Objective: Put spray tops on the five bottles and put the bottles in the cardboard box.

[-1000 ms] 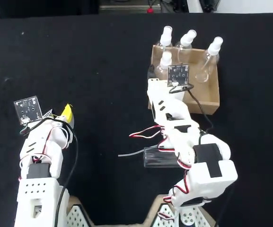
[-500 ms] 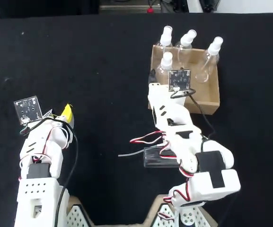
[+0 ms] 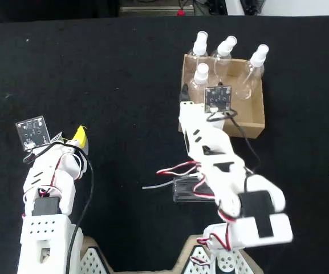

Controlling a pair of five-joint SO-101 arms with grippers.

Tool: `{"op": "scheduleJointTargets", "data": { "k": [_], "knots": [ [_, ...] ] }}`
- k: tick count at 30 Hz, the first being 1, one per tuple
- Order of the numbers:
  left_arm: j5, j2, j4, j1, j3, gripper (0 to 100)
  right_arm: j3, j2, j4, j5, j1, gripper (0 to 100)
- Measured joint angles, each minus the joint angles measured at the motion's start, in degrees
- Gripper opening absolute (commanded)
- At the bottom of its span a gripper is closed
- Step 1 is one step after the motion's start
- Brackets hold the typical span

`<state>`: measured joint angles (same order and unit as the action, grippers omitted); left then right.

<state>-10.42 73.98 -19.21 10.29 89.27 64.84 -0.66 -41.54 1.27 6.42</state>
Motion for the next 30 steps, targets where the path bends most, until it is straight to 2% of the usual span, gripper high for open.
{"op": "scheduleJointTargets", "data": {
  "k": [12, 15, 19, 27, 30],
  "knots": [
    [0.0, 0.0, 0.0, 0.0, 0.0, 18, 12.13, -17.05, 0.09, 0.0, 0.0, 30.1],
    [0.0, 0.0, 0.0, 0.0, 0.0, 18, 13.89, -21.98, 4.31, 0.0, 0.0, 30.1],
    [0.0, 0.0, 0.0, 0.0, 0.0, 18, 13.98, -32.0, 17.32, 0.0, 0.0, 30.1],
    [0.0, 0.0, 0.0, -0.09, 1.67, 18, 8.53, -58.99, 60.13, 0.0, 0.7, 30.1],
    [0.0, 0.0, 0.0, -0.09, 1.67, 18, 6.95, -67.52, 73.14, 0.0, 1.23, 30.1]
  ]
}}
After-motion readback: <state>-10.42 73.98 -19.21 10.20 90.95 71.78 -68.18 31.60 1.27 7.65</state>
